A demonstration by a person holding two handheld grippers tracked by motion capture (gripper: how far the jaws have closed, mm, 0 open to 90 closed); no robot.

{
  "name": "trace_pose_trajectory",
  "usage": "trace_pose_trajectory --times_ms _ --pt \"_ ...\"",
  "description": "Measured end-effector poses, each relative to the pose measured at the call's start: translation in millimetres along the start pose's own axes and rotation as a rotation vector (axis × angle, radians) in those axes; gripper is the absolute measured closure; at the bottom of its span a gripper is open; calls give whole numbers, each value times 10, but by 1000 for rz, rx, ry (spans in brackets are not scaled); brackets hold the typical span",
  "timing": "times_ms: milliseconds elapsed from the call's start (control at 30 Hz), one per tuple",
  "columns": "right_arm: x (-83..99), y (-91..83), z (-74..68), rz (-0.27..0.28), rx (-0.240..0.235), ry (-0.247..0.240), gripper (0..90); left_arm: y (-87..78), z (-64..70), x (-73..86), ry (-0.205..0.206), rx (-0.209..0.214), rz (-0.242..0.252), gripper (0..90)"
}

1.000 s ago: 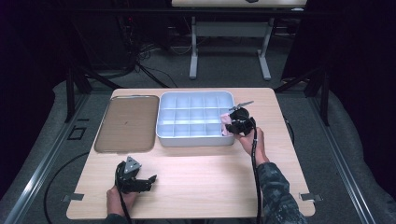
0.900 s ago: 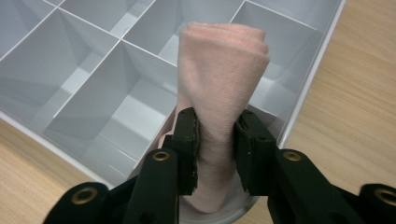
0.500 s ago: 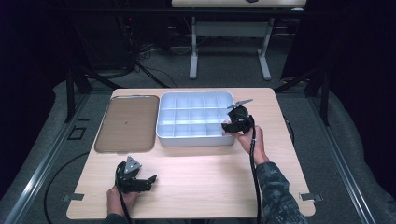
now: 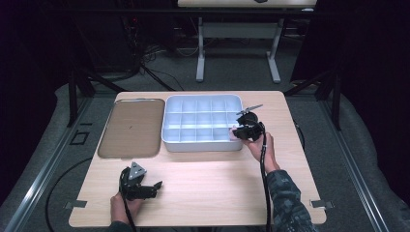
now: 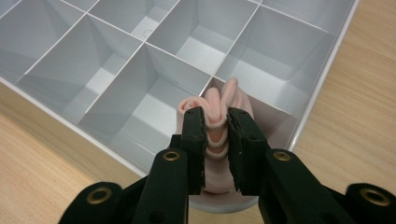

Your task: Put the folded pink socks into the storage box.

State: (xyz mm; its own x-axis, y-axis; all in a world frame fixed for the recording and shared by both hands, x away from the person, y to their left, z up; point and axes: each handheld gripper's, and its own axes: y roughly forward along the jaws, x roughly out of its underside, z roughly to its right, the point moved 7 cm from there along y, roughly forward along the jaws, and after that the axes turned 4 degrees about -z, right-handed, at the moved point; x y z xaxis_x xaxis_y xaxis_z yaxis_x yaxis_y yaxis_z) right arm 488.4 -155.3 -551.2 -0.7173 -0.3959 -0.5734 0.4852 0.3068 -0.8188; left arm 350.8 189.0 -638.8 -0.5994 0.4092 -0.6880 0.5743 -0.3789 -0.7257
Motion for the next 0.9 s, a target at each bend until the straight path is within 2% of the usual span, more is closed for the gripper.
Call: trace_pose_trajectory --times_ms 100,167,267,500,700,833,900 --pt "-3 4 -9 4 4 3 763 0 0 0 0 0 0 127" --pt "-15 -33 -17 30 5 -1 755 0 0 0 0 0 0 127" --pt "5 -61 -25 41 3 -2 715 0 0 0 -1 0 0 127" --pt "42 -225 -42 75 -29 23 492 0 -1 0 0 0 0 127" --pt "83 -450 -109 93 -60 -14 284 0 0 0 -1 1 0 127" --pt "142 -574 -134 99 -57 -20 152 0 0 0 -1 1 -1 127" --pt "176 -636 -143 106 -50 -18 137 0 0 0 0 0 0 127"
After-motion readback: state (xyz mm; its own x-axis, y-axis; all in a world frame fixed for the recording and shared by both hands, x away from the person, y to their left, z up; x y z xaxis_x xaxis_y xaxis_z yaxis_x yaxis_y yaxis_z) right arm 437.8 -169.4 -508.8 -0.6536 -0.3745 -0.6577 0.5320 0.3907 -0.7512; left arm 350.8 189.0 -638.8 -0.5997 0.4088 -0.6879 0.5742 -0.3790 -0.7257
